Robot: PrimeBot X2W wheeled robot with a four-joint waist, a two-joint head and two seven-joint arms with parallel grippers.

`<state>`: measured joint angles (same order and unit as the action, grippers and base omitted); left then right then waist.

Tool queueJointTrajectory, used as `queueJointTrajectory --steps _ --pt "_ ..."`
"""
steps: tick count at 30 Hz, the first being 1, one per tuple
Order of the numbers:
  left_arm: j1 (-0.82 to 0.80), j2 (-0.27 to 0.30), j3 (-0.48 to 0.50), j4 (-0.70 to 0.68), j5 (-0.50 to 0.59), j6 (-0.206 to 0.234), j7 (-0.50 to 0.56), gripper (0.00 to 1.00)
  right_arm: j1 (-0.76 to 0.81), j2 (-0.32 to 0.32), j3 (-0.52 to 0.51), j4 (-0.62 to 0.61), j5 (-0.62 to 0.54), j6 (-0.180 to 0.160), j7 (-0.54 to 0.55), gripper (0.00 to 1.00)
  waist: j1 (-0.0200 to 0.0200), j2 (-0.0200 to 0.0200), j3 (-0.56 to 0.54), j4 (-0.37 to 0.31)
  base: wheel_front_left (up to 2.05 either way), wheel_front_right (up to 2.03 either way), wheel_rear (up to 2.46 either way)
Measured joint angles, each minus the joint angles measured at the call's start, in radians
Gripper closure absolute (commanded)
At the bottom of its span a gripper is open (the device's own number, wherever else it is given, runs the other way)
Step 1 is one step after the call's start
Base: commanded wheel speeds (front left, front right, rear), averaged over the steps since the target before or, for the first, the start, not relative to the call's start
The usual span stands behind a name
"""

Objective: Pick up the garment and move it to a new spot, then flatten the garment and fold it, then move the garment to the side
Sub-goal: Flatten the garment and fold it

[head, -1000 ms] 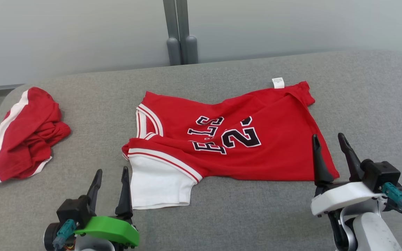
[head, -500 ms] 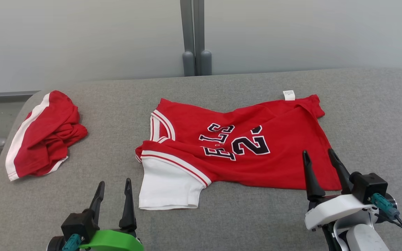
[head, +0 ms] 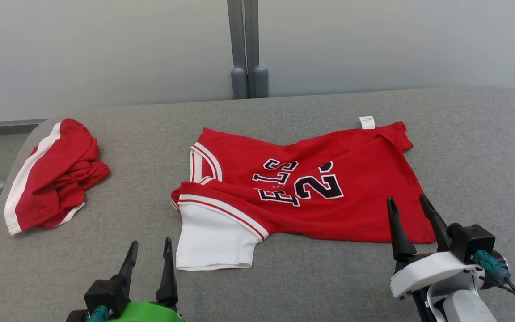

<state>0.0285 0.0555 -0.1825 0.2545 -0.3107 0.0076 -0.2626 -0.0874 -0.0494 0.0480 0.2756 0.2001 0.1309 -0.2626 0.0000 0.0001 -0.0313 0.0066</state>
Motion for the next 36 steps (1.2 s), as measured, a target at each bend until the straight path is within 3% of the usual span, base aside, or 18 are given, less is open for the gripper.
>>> queueJointTrajectory --steps 8,16,26,27,30,31,36 --pt "-0.009 0.001 -0.022 0.093 0.002 -0.003 0.044 0.00 0.000 0.000 0.009 0.002 0.000 0.000 0.000 0.00 0.0000 0.0000 0.017 -0.021 0.00 0.00 0.00" --pt "-0.092 0.007 -0.008 0.237 -0.025 0.011 0.158 0.00 -0.013 0.000 0.012 0.005 -0.001 0.000 0.000 0.00 0.0000 -0.0001 0.066 -0.062 0.00 0.00 0.00" --pt "-0.153 0.013 0.012 0.326 -0.061 0.032 0.192 0.00 -0.031 0.000 0.003 -0.004 -0.001 0.000 0.000 0.00 0.0000 0.0000 0.129 -0.124 0.00 0.00 0.00" --pt "-0.157 0.013 0.007 0.328 -0.061 0.032 0.195 0.05 -0.032 0.000 0.002 -0.005 -0.001 0.000 0.000 0.00 0.0000 0.0000 0.132 -0.128 0.00 0.00 0.00" --pt "-0.167 0.015 -0.005 0.331 -0.058 0.030 0.201 0.82 -0.033 0.000 -0.001 -0.004 -0.001 0.000 0.000 0.00 0.0000 0.0000 0.141 -0.138 0.00 0.00 0.00" --pt "-0.169 0.015 -0.010 0.329 -0.058 0.028 0.201 1.00 -0.033 0.000 -0.005 -0.005 -0.001 0.000 0.000 0.00 0.0000 0.0000 0.143 -0.141 0.00 0.00 0.00" --pt "-0.170 0.012 -0.028 0.308 -0.057 0.018 0.195 1.00 -0.035 0.000 -0.035 0.008 -0.010 0.000 0.000 0.00 0.0000 0.0000 0.143 -0.132 0.00 0.00 0.00"
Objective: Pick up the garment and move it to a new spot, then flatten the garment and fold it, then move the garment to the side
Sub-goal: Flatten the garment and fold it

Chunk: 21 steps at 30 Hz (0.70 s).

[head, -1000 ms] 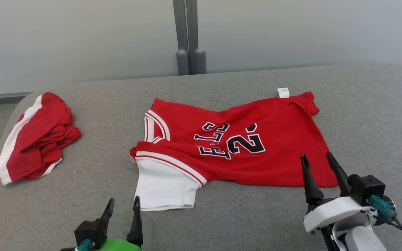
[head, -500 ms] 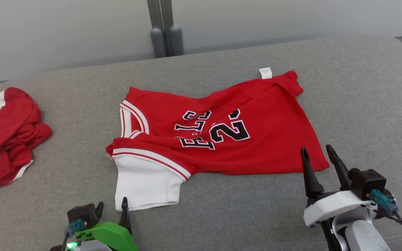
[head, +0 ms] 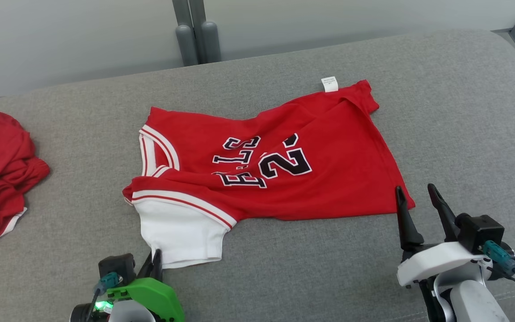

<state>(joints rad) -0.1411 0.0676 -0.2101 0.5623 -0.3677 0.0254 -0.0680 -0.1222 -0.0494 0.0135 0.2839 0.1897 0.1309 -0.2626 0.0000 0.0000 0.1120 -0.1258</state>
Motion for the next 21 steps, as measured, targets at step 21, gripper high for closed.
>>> queueJointTrajectory --steps 21 --pt "0.144 0.020 -0.001 -0.332 -0.010 0.039 -0.033 1.00 -0.076 0.000 -0.206 0.335 -0.104 0.000 0.051 0.00 0.0000 0.0000 -0.017 0.134 0.00 0.00 0.00"
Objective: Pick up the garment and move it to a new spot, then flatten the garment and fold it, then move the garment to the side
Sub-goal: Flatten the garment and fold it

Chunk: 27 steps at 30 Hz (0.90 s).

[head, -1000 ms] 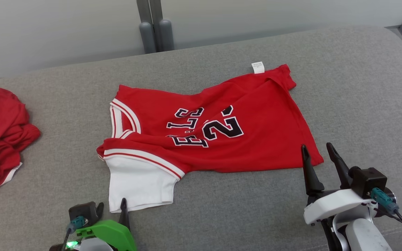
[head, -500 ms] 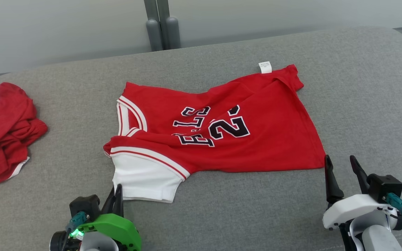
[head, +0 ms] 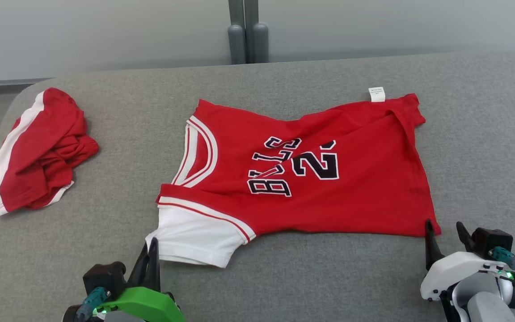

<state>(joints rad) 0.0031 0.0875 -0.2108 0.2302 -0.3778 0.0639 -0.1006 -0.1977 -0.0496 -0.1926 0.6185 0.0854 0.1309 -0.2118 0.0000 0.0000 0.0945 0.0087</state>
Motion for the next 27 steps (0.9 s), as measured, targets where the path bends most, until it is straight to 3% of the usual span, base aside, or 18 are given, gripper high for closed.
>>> queueJointTrajectory --steps 10,11,12,13,14,16,22,27 --pt "0.012 0.000 -0.009 -0.033 -0.006 0.011 0.005 1.00 -0.061 -0.002 0.061 0.135 0.030 0.000 0.062 0.00 0.0000 0.0000 -0.003 0.014 0.00 0.00 0.00" --pt "0.012 0.000 -0.010 -0.034 -0.007 0.011 0.002 1.00 -0.065 -0.002 0.070 0.140 0.044 0.000 0.063 0.10 0.0000 0.0000 -0.003 0.013 0.00 0.00 0.00" --pt "0.012 0.000 -0.010 -0.036 -0.008 0.011 0.001 1.00 -0.070 -0.002 0.077 0.146 0.062 0.000 0.062 0.52 0.0000 0.0000 -0.004 0.012 0.00 0.00 0.00" --pt "0.012 0.000 -0.010 -0.037 -0.008 0.011 -0.002 1.00 -0.074 -0.002 0.083 0.151 0.072 0.000 0.062 0.63 0.0000 0.0000 -0.004 0.011 0.00 0.00 0.00" --pt "0.012 0.000 -0.010 -0.038 -0.009 0.011 -0.003 1.00 -0.075 -0.002 0.087 0.153 0.074 0.000 0.062 0.81 0.0000 0.0000 -0.004 0.009 0.00 0.00 0.00" --pt "0.012 0.000 -0.010 -0.039 -0.009 0.011 -0.011 1.00 -0.078 -0.001 0.093 0.158 0.087 0.000 0.055 1.00 0.0000 0.0000 -0.005 0.005 0.00 0.00 0.00" --pt "0.008 -0.008 -0.002 -0.050 -0.055 0.001 -0.044 1.00 -0.095 0.001 0.111 0.136 0.181 0.000 0.017 1.00 0.0000 0.0000 -0.016 -0.007 0.00 0.00 0.00" --pt "-0.017 -0.011 0.008 -0.107 -0.068 -0.011 -0.084 1.00 -0.102 0.002 0.144 0.020 0.296 0.000 0.009 1.00 0.0000 0.0000 -0.038 -0.019 0.00 0.00 0.00"
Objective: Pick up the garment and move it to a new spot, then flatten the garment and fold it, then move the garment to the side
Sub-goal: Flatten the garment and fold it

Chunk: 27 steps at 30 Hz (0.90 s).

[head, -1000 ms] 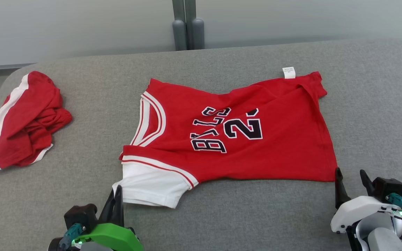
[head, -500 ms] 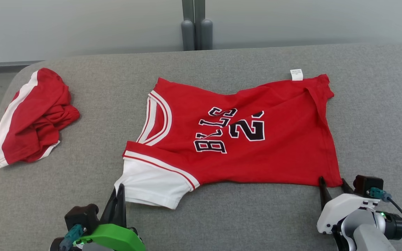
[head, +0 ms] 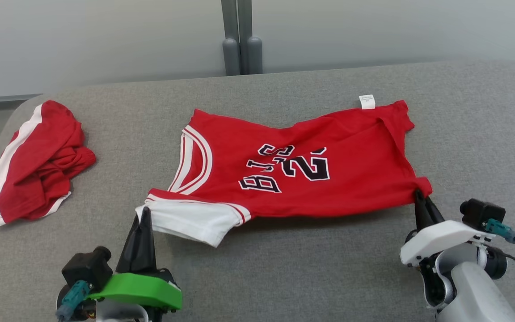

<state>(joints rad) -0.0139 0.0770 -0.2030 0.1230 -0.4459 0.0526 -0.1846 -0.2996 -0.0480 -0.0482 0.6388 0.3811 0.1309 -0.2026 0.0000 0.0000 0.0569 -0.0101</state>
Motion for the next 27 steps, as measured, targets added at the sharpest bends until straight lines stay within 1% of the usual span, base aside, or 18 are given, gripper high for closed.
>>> queueJointTrajectory --steps 5,7,13,17,20,24,27 --pt "-0.035 0.007 0.009 -0.095 0.000 -0.008 -0.018 1.00 0.008 -0.022 0.008 -0.188 0.060 0.000 0.032 1.00 0.0000 0.0000 -0.028 -0.014 0.00 0.00 0.00" --pt "-0.053 0.017 0.015 -0.156 0.001 -0.009 -0.020 1.00 0.023 -0.036 0.004 -0.301 0.082 0.000 0.057 1.00 0.0000 0.0000 -0.044 -0.022 0.00 0.00 0.00" --pt "-0.107 0.062 0.042 -0.343 0.016 -0.006 -0.002 1.00 0.074 -0.044 -0.035 -0.608 0.148 0.000 0.147 1.00 0.0000 0.0000 -0.077 -0.047 0.00 0.00 0.00" --pt "-0.166 0.109 0.052 -0.473 0.037 -0.005 0.046 1.00 0.101 -0.040 -0.080 -0.807 0.182 0.000 0.215 1.00 0.0000 0.0000 -0.094 -0.064 0.00 0.00 0.00" --pt "-0.228 0.147 0.052 -0.563 0.067 -0.013 0.094 1.00 0.109 -0.037 -0.116 -0.938 0.200 0.000 0.266 1.00 0.0000 0.0000 -0.104 -0.075 0.00 0.00 0.00" --pt "-0.327 0.190 0.050 -0.655 0.086 -0.026 0.168 1.00 0.110 -0.031 -0.168 -1.087 0.219 0.000 0.339 1.00 0.0000 0.0000 -0.110 -0.088 0.00 0.00 0.00" --pt "-0.402 0.216 0.056 -0.687 0.091 -0.033 0.221 1.00 0.100 -0.028 -0.193 -1.161 0.227 0.000 0.401 1.00 0.0000 0.0000 -0.104 -0.095 0.00 0.00 0.00"
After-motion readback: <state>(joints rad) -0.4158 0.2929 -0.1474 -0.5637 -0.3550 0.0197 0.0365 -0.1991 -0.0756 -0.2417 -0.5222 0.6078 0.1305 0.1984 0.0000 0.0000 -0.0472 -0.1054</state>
